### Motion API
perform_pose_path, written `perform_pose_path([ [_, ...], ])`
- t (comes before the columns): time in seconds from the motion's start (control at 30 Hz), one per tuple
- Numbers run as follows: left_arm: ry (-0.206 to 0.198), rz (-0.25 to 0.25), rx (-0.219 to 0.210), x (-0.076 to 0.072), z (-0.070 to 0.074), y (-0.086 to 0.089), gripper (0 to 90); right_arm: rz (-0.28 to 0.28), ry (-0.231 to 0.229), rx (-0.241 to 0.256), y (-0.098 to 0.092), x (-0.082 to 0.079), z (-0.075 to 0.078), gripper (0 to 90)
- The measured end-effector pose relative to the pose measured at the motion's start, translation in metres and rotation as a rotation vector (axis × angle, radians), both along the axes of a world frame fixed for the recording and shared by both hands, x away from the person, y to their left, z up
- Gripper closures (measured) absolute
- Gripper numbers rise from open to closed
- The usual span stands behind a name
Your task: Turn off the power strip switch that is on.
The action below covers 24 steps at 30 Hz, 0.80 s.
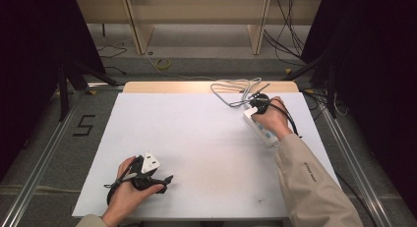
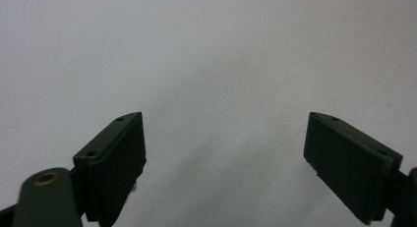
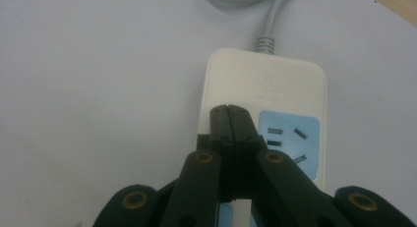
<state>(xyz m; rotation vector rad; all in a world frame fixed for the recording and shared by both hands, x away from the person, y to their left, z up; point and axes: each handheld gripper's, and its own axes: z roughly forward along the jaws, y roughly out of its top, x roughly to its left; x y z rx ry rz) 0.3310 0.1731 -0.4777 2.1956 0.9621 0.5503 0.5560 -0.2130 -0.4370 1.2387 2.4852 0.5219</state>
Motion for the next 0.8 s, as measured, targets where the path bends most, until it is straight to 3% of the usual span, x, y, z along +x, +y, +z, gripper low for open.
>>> perform_pose_path([
  [0.43, 0.000, 0.000, 0.001, -0.0002, 0.0000, 0.0000, 15.7, 0.003, -0.011, -0.004, 0.0003, -0.0013, -0.0003, 90.0],
  [0.8, 0.003, 0.003, -0.001, -0.0002, -0.0004, -0.0001, 15.6, 0.001, -0.028, 0.031, -0.0003, -0.0035, 0.0033, 90.0],
])
